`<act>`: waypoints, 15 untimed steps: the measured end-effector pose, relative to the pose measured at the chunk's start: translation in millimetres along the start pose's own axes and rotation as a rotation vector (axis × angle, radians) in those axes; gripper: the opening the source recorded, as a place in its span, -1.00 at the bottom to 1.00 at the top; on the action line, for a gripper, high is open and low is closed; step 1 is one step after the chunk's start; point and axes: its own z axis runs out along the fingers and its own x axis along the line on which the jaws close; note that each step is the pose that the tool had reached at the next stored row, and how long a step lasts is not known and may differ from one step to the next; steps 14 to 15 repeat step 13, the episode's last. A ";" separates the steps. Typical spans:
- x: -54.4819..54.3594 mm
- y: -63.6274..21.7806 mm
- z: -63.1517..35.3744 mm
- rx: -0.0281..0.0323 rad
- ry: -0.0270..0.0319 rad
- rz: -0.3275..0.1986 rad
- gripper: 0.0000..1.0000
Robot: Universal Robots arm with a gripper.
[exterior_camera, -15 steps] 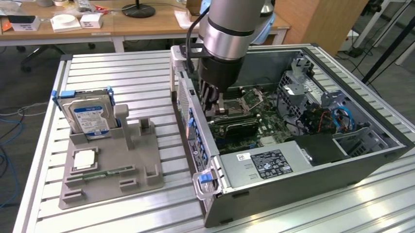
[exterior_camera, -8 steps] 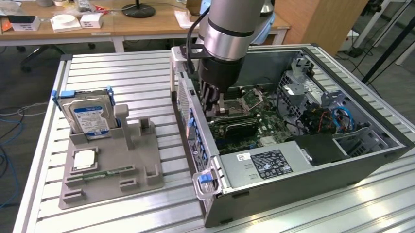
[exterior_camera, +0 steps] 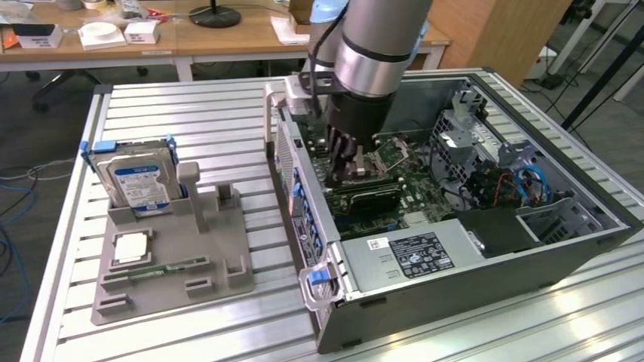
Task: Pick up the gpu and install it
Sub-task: 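Press down on the gpu until it lock into place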
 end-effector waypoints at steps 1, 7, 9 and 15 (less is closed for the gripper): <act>-0.2 -3.7 -0.1 0.0000 -0.0021 0.000 -0.79; -1.0 -20.4 -0.9 -0.0028 -0.0087 0.000 -0.79; -1.0 -20.4 -0.9 -0.0028 -0.0087 0.000 -0.79; -1.0 -20.4 -1.0 -0.0028 -0.0087 0.000 -0.79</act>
